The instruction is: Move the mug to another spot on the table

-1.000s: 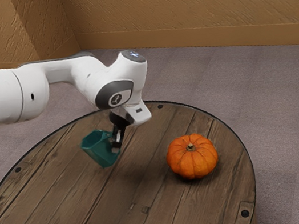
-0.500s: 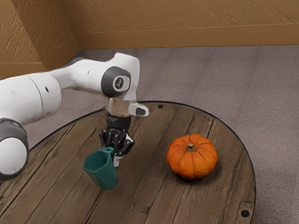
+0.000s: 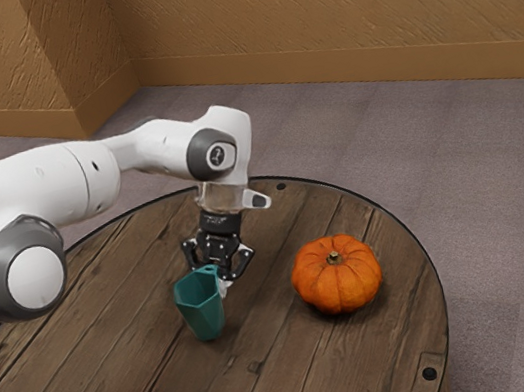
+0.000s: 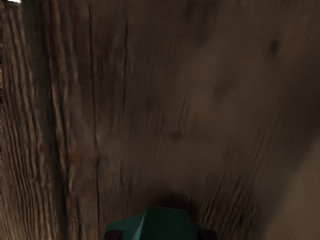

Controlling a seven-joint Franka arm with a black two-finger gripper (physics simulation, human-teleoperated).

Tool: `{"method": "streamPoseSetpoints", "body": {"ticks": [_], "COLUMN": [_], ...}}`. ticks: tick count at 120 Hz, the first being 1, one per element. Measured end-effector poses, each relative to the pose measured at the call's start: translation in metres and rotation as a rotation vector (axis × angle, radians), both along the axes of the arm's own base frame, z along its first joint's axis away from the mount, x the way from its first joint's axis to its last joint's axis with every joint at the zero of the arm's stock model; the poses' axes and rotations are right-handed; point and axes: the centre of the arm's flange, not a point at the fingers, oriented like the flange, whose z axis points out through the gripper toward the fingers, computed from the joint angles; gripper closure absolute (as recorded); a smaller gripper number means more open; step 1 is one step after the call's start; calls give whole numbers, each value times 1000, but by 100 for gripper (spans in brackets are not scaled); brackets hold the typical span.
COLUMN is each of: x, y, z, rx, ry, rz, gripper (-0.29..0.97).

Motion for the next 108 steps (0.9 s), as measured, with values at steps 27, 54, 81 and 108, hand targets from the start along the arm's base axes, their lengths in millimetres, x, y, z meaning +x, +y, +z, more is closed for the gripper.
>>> {"method": "streamPoseSetpoints", "body": {"ticks": [27, 54, 81, 108], "x": [3, 6, 24, -76], "y": [3, 8, 23, 44], "z": [4, 14, 87, 240], "rx": [37, 61, 55, -64], "ry": [-36, -64, -274, -509], "rz": [65, 112, 156, 165], "gripper": [24, 12, 6, 4]}}
